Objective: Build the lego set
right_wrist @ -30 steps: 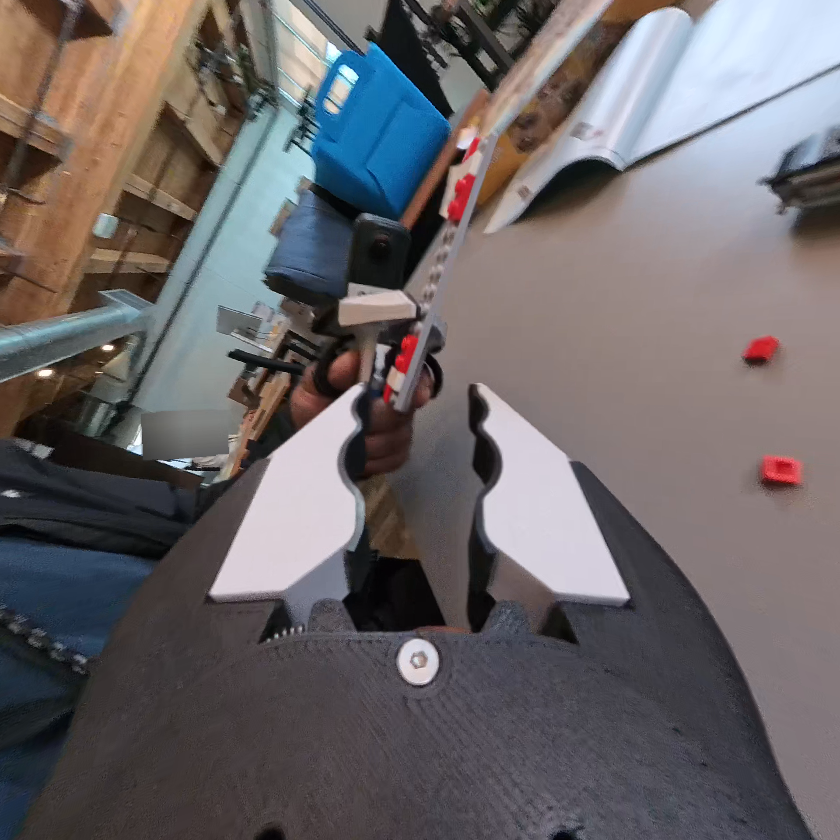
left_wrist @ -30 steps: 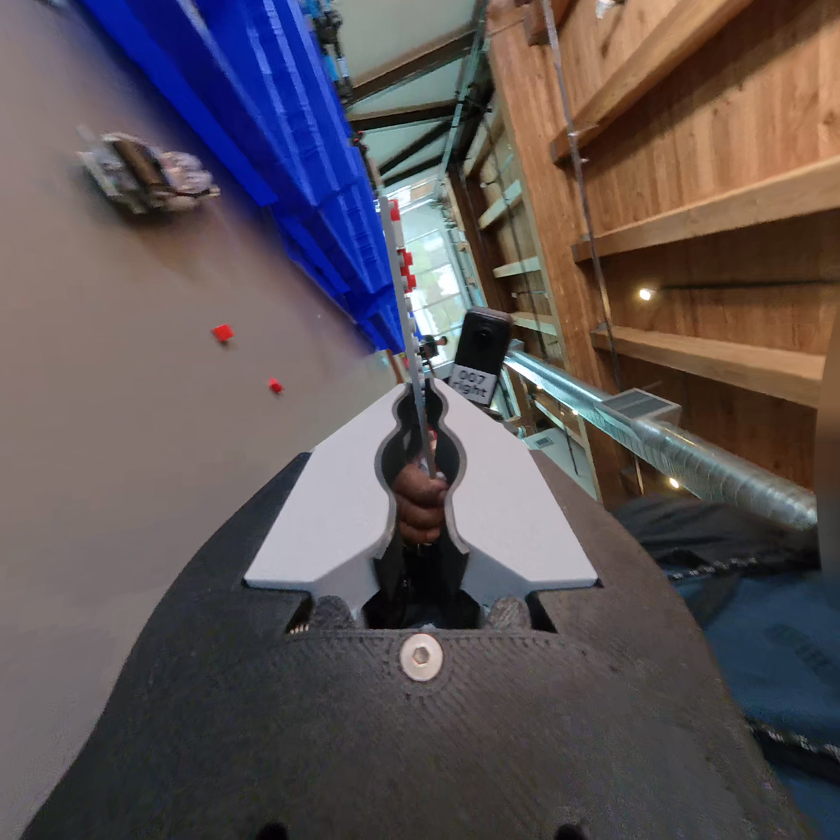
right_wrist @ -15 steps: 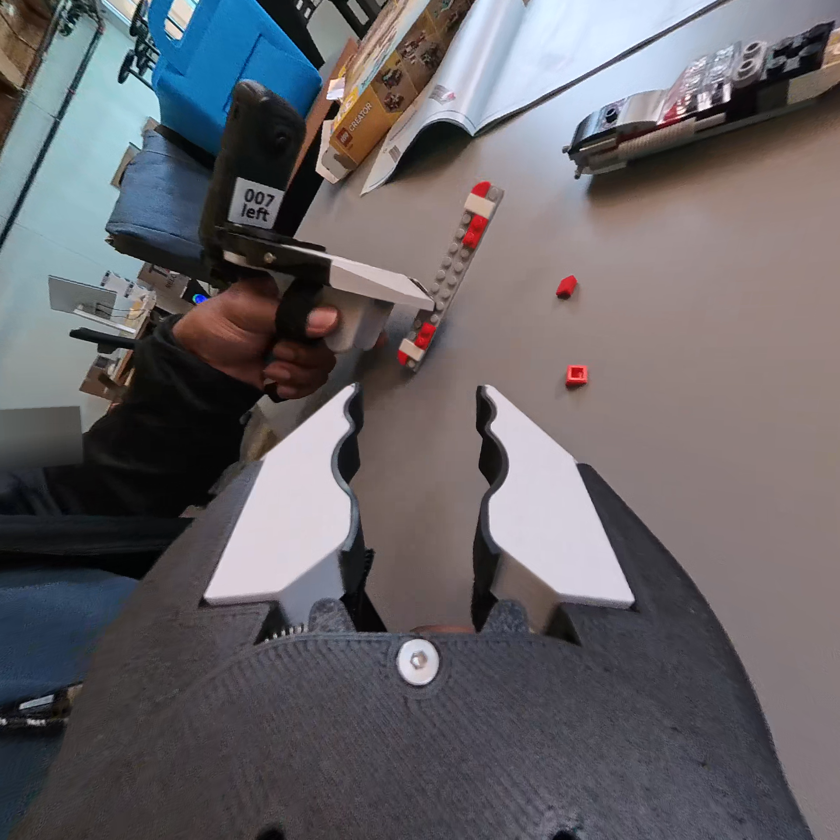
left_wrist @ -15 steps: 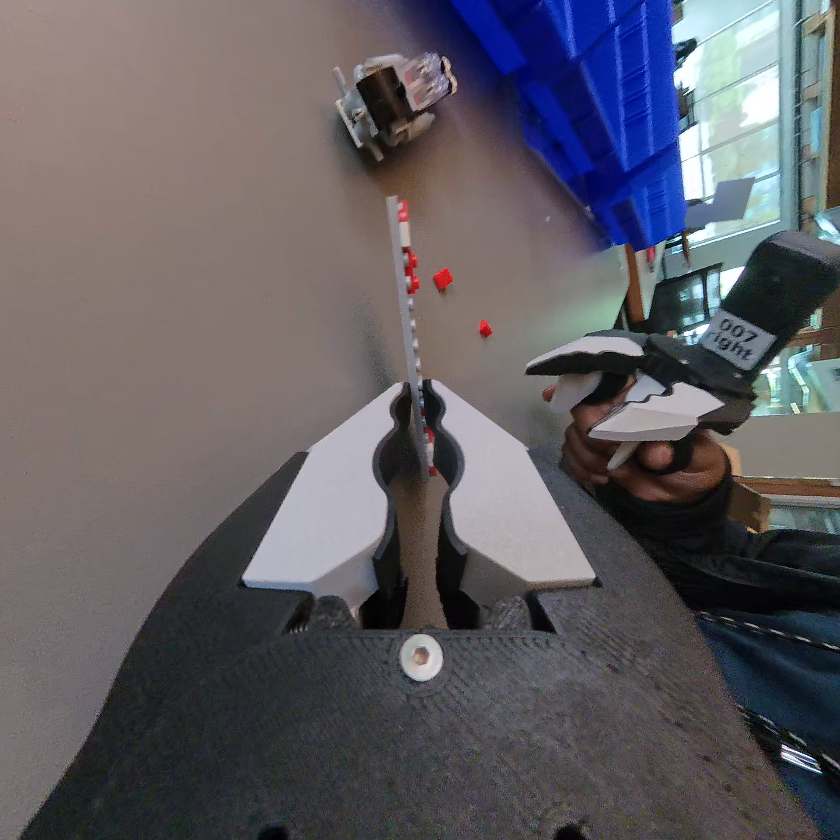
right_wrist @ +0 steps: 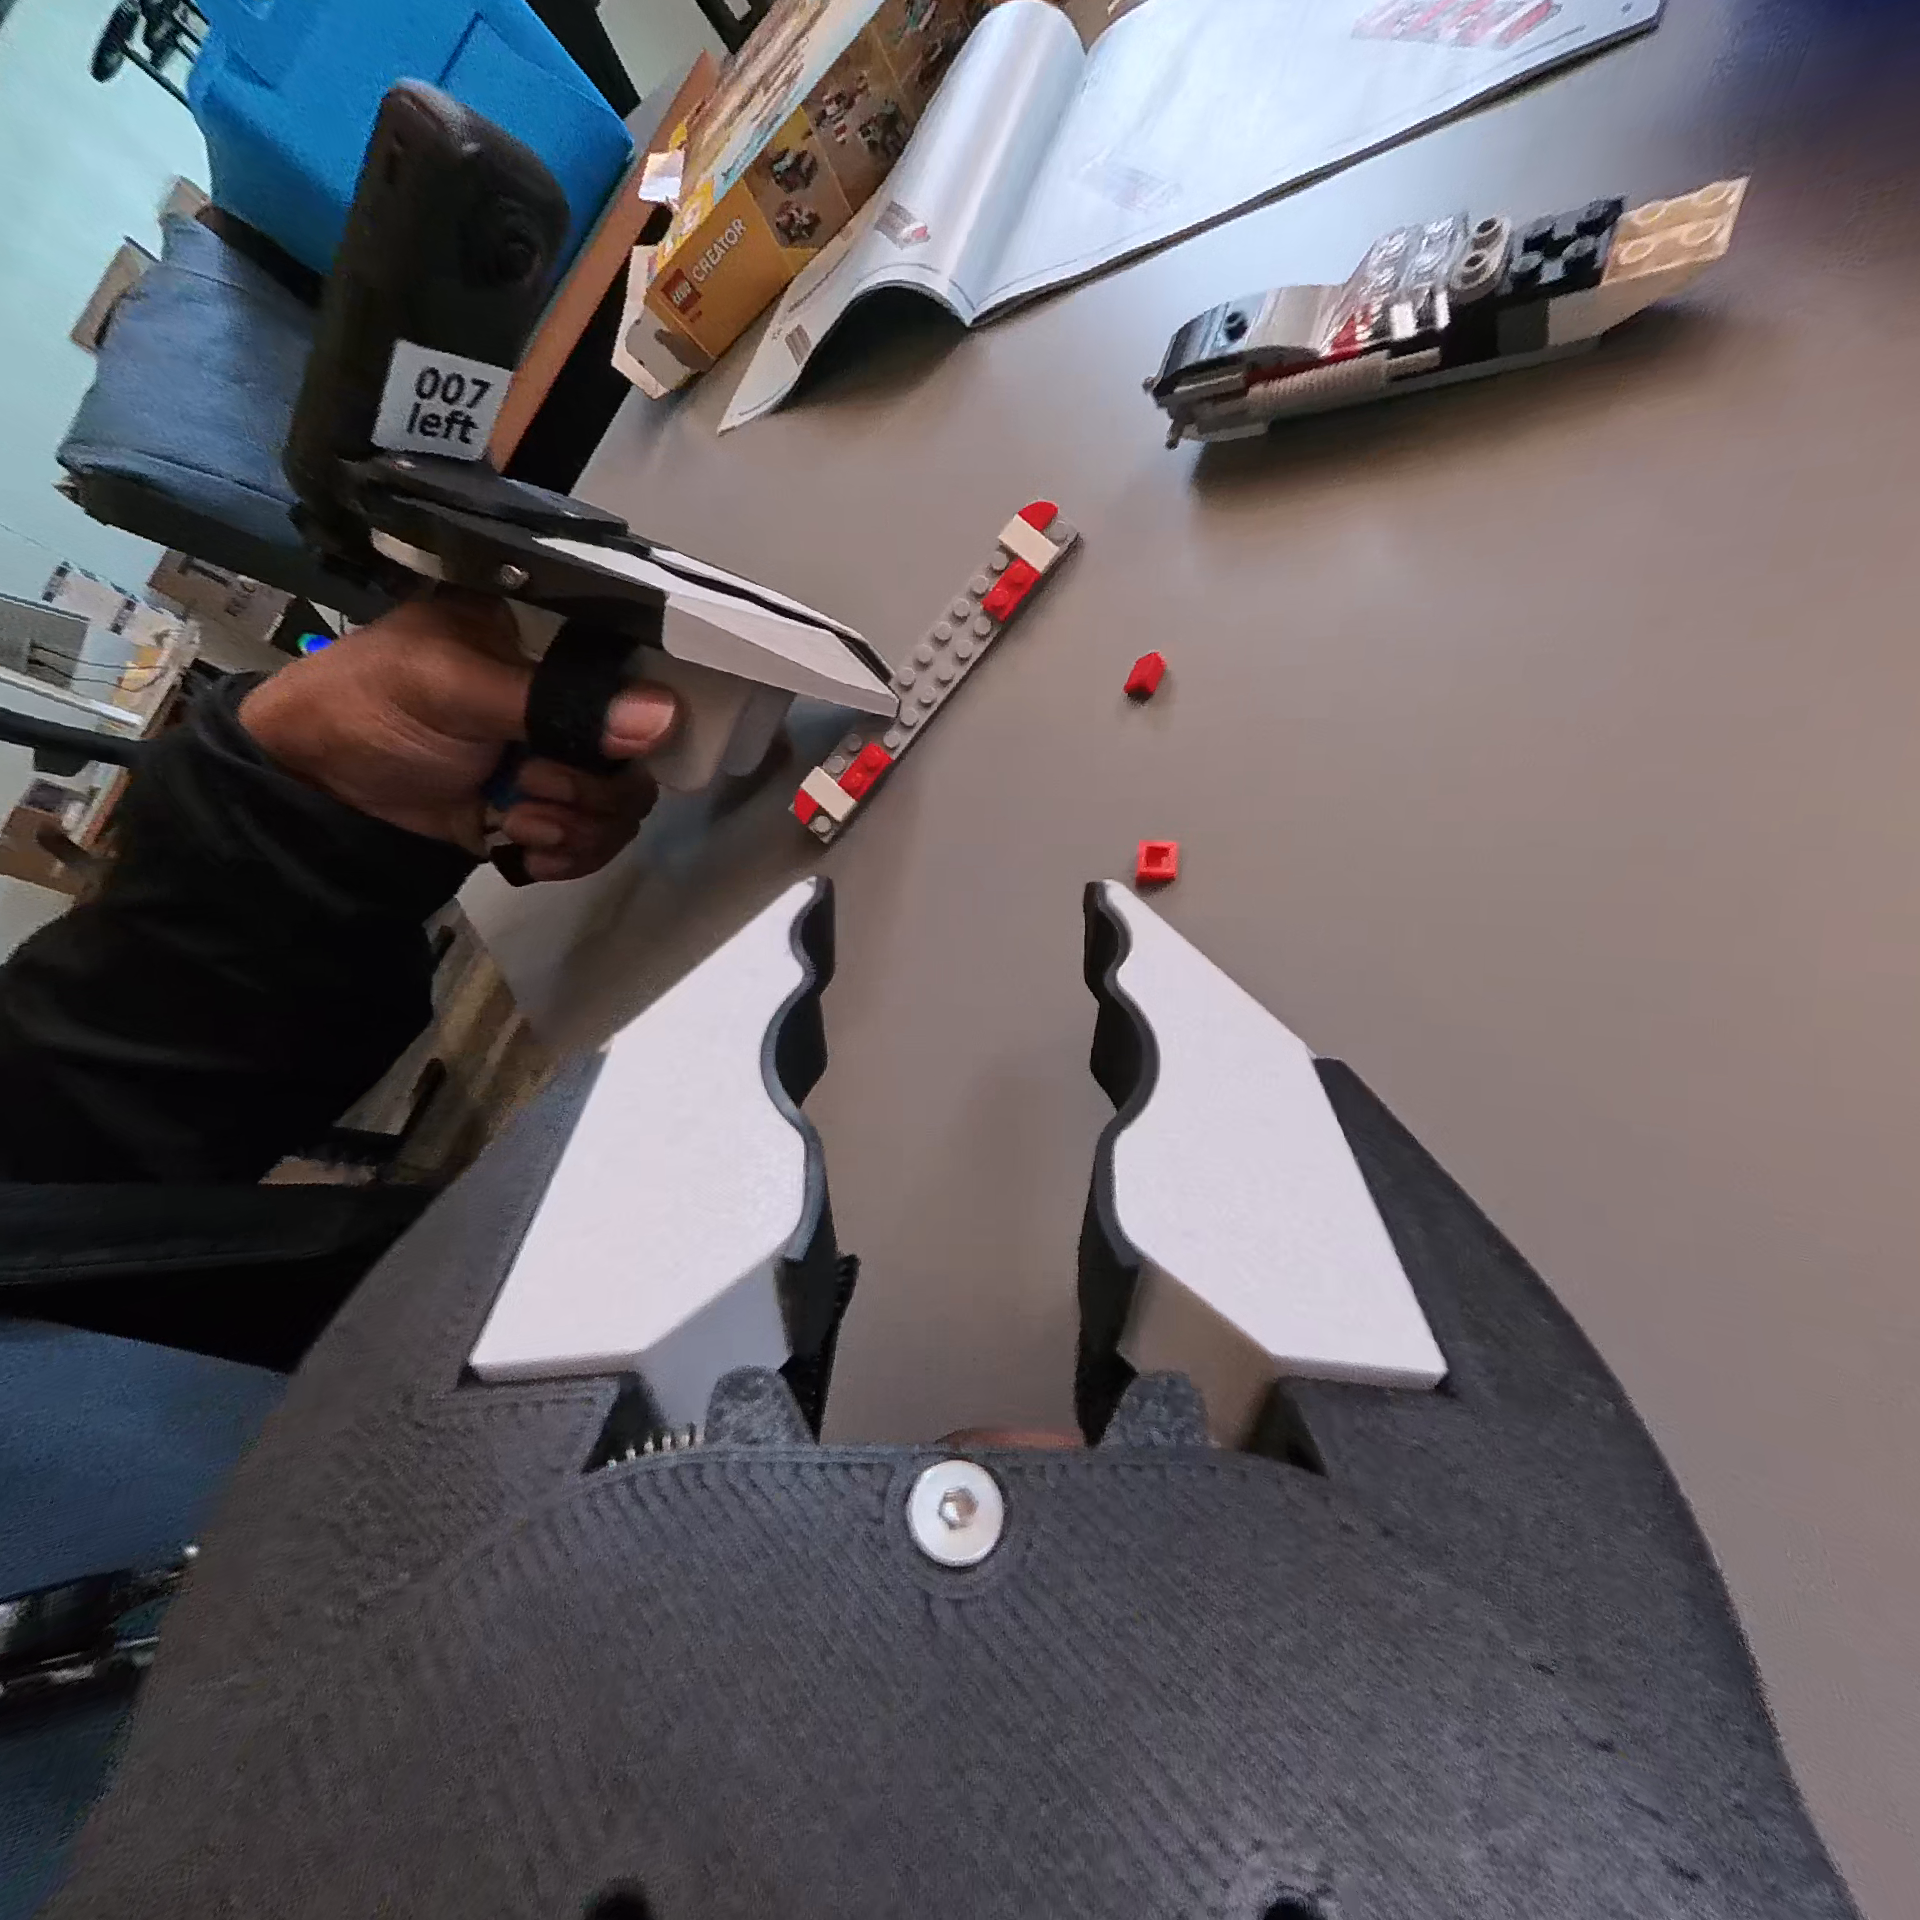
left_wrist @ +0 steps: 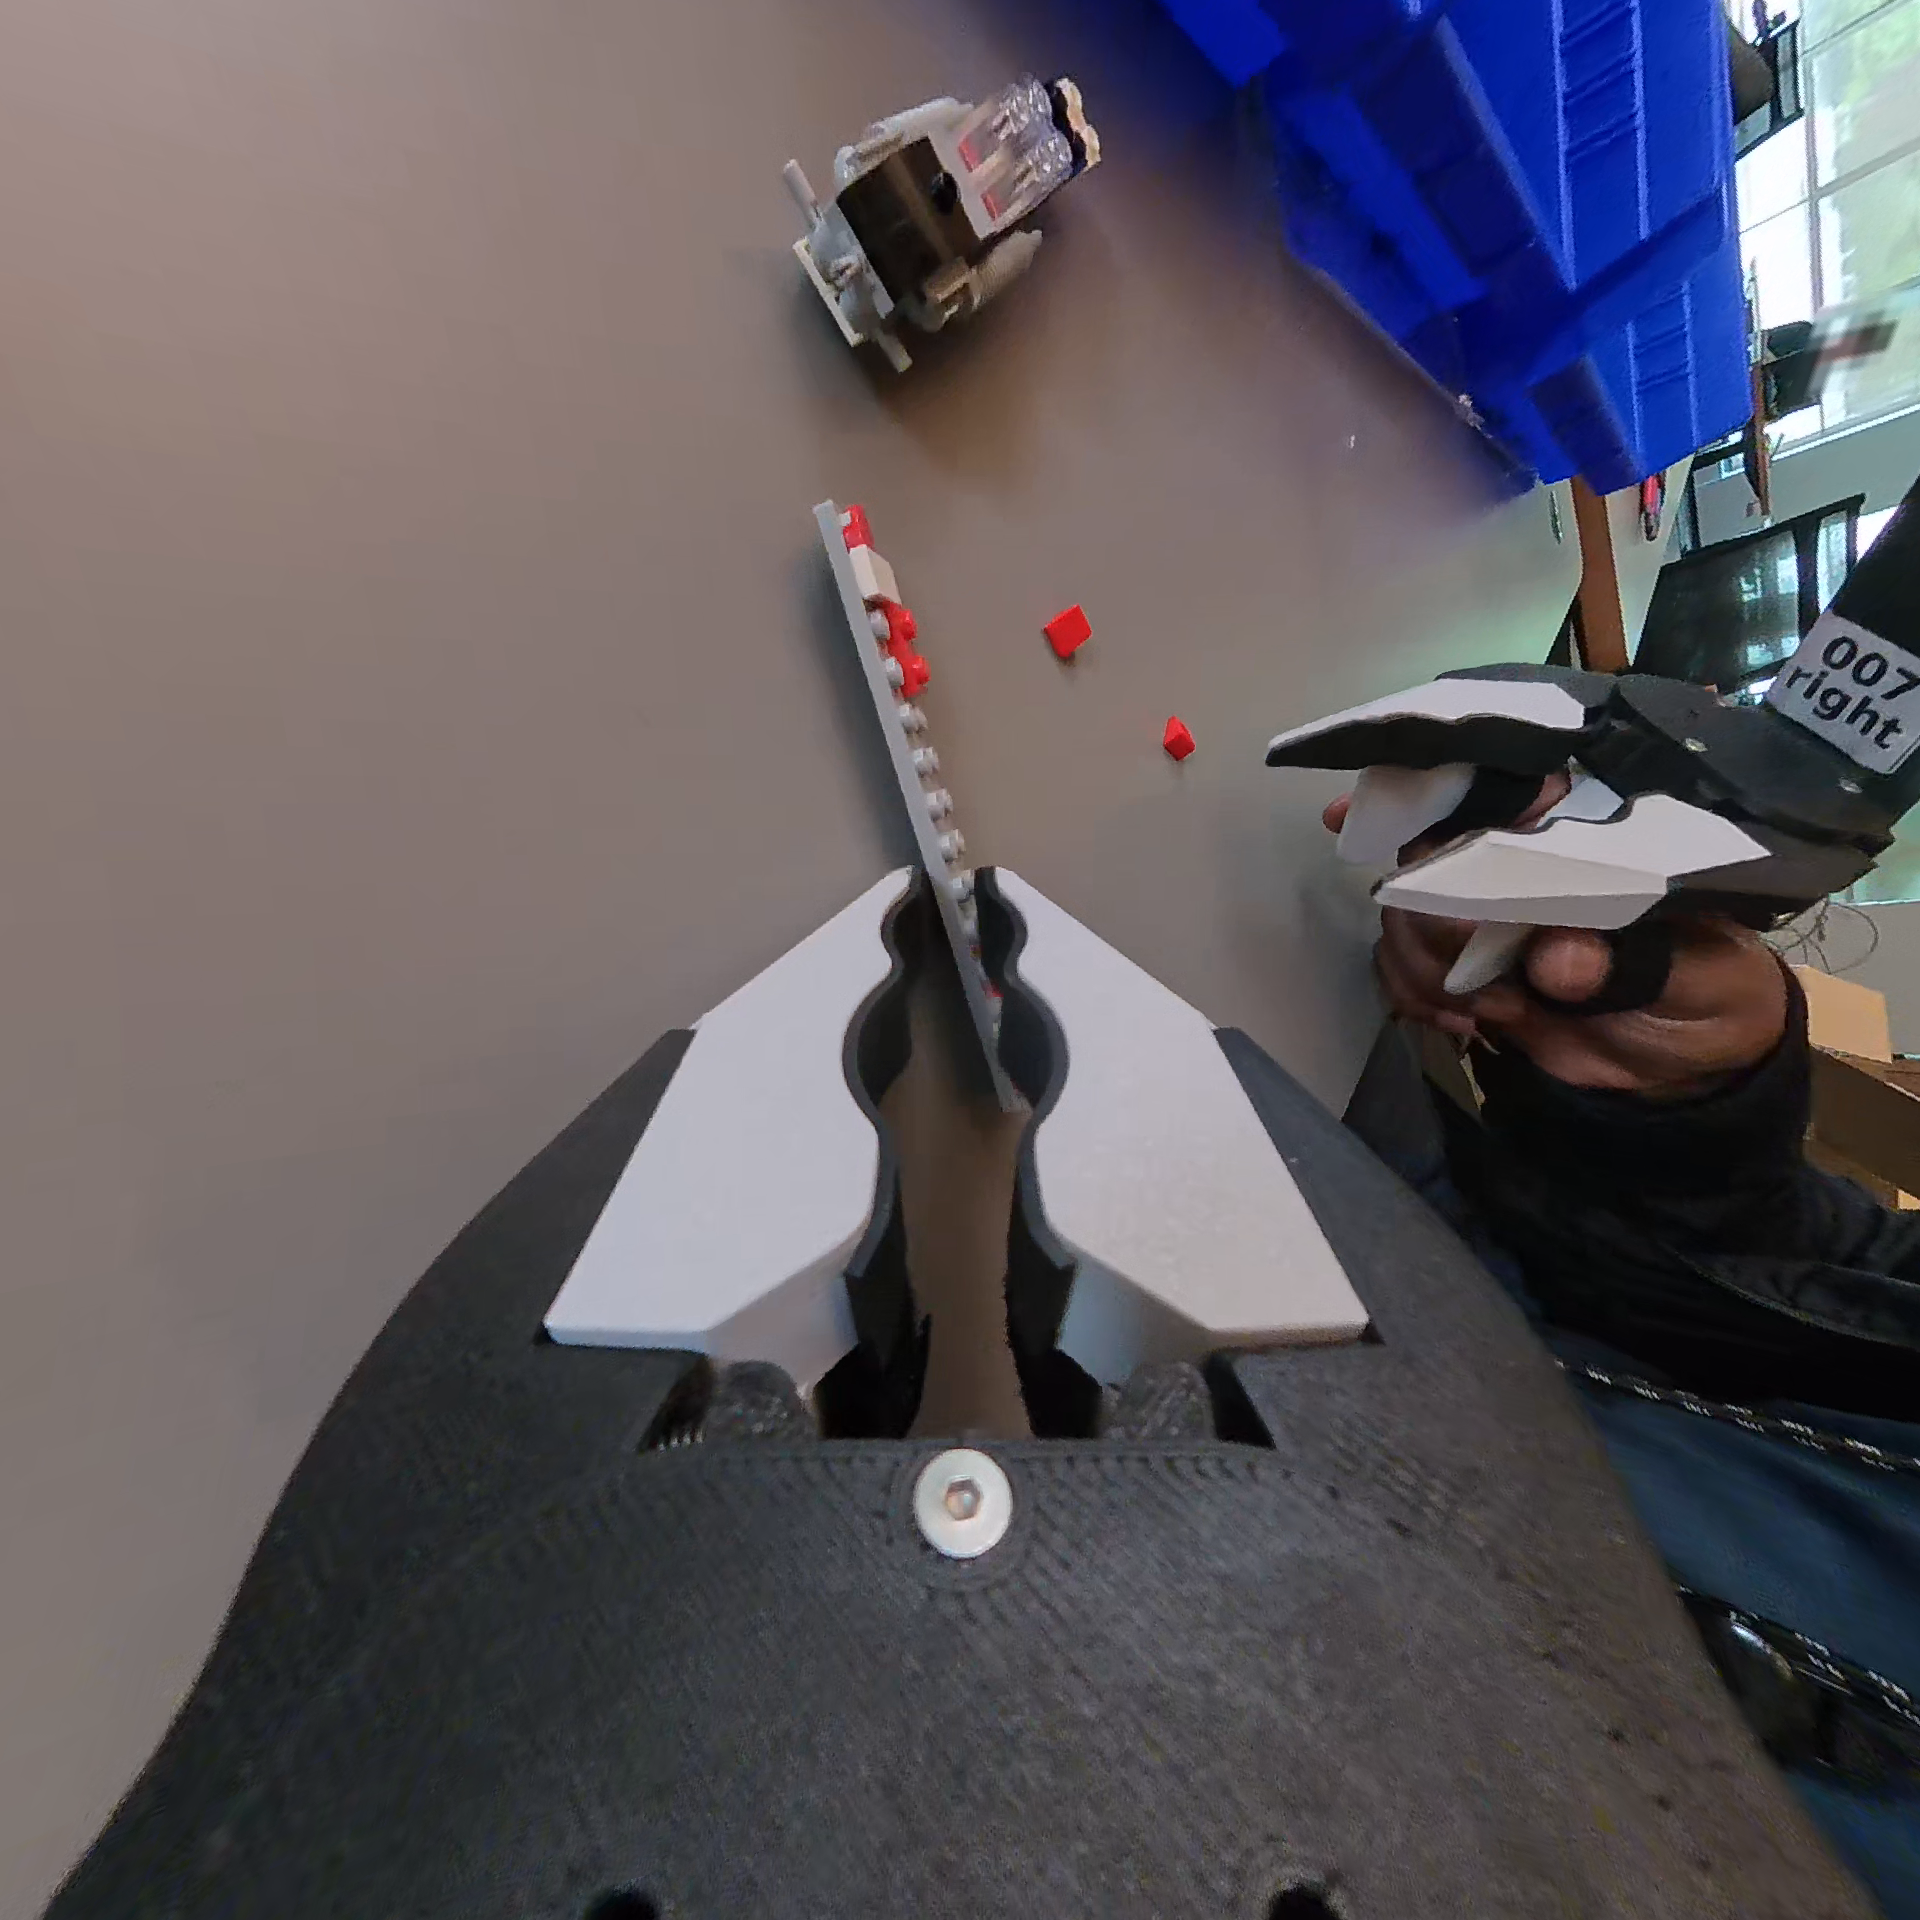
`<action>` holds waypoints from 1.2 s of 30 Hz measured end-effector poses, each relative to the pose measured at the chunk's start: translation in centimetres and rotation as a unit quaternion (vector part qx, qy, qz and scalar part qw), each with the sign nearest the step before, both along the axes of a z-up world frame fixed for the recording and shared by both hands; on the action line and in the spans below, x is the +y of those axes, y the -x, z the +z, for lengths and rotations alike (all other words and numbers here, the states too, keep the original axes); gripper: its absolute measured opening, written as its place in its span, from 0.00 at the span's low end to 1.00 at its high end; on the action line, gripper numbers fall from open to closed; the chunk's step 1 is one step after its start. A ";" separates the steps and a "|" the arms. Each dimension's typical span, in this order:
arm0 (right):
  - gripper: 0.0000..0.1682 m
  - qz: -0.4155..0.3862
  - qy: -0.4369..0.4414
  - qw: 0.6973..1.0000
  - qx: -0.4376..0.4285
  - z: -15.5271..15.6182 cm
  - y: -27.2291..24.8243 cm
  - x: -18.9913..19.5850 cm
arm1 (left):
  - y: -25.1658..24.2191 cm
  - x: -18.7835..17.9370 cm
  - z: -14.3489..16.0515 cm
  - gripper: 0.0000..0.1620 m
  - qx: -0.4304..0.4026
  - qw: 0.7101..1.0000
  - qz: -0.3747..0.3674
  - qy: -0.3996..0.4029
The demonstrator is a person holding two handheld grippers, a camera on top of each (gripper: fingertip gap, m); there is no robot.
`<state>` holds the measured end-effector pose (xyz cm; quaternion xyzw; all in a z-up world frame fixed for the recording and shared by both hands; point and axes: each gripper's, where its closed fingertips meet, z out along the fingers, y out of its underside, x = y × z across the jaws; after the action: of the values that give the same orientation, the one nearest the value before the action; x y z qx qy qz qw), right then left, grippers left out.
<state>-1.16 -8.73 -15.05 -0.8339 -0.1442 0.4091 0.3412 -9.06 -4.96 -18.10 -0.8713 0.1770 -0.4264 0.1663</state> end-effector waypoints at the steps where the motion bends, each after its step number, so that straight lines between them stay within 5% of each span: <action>1: 0.28 0.001 -0.004 1.000 -0.010 -0.1 -0.2 0.3 | 0.0 0.1 0.0 0.06 -0.001 1.000 0.001 0.000; 17: 0.27 0.079 -0.056 0.994 -0.052 0.4 0.7 3.1 | -1.1 0.7 0.1 0.03 -0.028 0.998 -0.045 0.013; 21: 0.26 0.099 -0.073 0.991 -0.051 0.5 0.9 3.5 | -1.3 0.0 1.6 0.03 -0.098 0.992 -0.059 0.044; 36: 0.22 0.196 0.003 0.969 0.148 4.8 5.7 2.9 | -1.1 -2.5 6.4 0.03 -0.270 0.952 -0.121 0.076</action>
<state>-6.86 -5.80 -10.26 -0.7202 -0.2518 0.5875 0.2696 -7.91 -7.41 -11.69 -0.7056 0.1963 -0.6752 0.0880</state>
